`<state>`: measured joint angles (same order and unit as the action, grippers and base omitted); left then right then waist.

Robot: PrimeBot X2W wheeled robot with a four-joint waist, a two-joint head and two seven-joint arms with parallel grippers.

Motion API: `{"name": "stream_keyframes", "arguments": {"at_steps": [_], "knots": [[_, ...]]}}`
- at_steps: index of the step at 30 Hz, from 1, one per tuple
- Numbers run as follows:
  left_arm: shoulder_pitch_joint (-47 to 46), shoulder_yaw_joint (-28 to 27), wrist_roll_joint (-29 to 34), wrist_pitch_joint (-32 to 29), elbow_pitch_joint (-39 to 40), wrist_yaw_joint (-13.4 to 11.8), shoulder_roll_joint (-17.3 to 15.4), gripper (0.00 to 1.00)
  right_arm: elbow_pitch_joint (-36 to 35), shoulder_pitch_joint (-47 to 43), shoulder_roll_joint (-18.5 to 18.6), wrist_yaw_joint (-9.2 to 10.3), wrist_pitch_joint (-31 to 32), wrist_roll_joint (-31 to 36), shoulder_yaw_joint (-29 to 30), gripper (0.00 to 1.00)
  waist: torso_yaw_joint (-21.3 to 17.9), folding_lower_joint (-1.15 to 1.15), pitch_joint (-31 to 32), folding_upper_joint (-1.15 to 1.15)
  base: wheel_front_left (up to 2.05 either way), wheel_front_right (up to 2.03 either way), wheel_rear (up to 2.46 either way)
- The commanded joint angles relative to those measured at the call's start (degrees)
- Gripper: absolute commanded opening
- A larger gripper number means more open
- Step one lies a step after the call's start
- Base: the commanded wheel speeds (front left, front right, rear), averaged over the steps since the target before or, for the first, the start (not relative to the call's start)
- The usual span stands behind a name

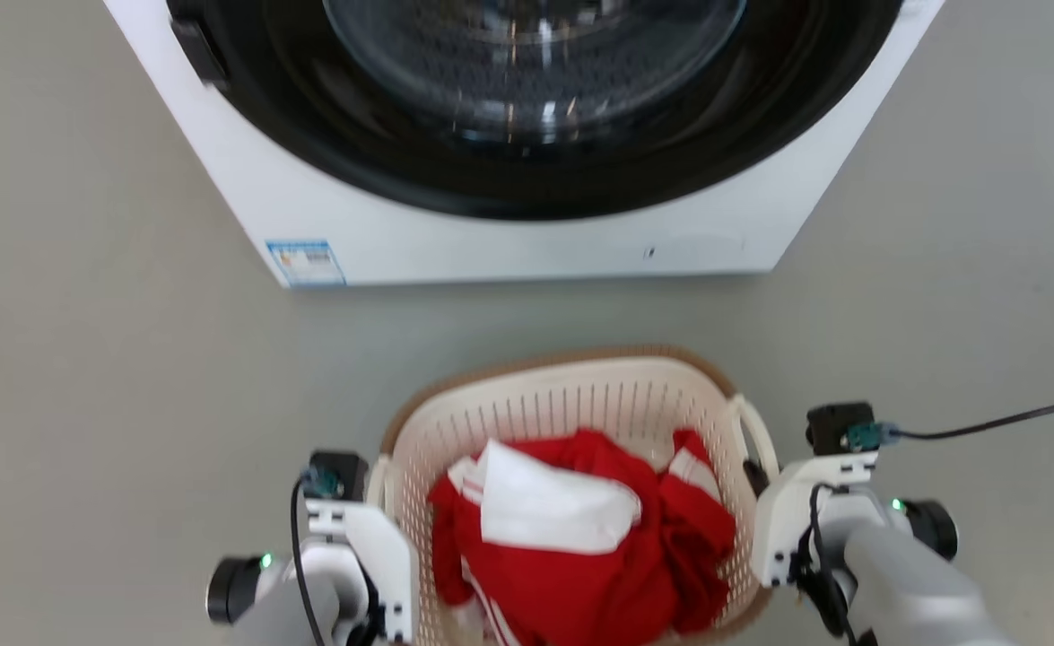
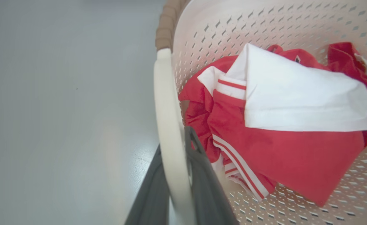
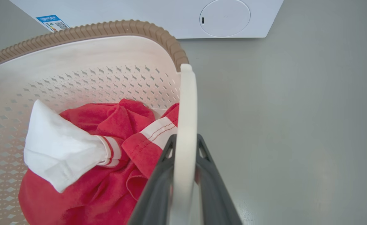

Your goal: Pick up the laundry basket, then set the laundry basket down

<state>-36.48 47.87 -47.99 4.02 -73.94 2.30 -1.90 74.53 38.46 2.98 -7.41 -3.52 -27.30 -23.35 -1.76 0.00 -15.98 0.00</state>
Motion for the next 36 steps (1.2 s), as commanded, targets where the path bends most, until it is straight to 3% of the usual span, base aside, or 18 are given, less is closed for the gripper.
{"name": "stream_keyframes", "arguments": {"at_steps": [1,9,16,36], "knots": [[0.97,-0.23,-0.33,-0.01,0.55,1.23,-0.99,0.00,-0.91,-0.80,-0.11,-0.08,0.00,-0.81,-1.48,0.00,-0.96,0.00,4.53,0.00,0.00,0.00,0.00],[8.20,2.36,-1.36,0.73,0.29,1.85,-0.99,0.00,-2.59,-6.13,-0.11,-0.08,3.27,-4.47,-5.90,0.00,-2.36,0.00,13.30,0.00,0.00,0.00,0.00],[11.05,4.71,-1.74,3.17,0.23,1.64,-0.98,0.00,-2.96,-9.39,-0.11,-0.08,3.40,-7.95,-8.37,0.00,-2.36,0.00,16.89,0.00,0.00,0.00,0.00],[10.97,8.72,-2.01,6.44,0.06,2.39,-0.98,0.00,-3.47,-10.90,-0.11,-0.08,3.10,-13.81,-13.37,0.00,-2.86,0.00,17.42,0.00,0.00,0.00,0.00]]}}
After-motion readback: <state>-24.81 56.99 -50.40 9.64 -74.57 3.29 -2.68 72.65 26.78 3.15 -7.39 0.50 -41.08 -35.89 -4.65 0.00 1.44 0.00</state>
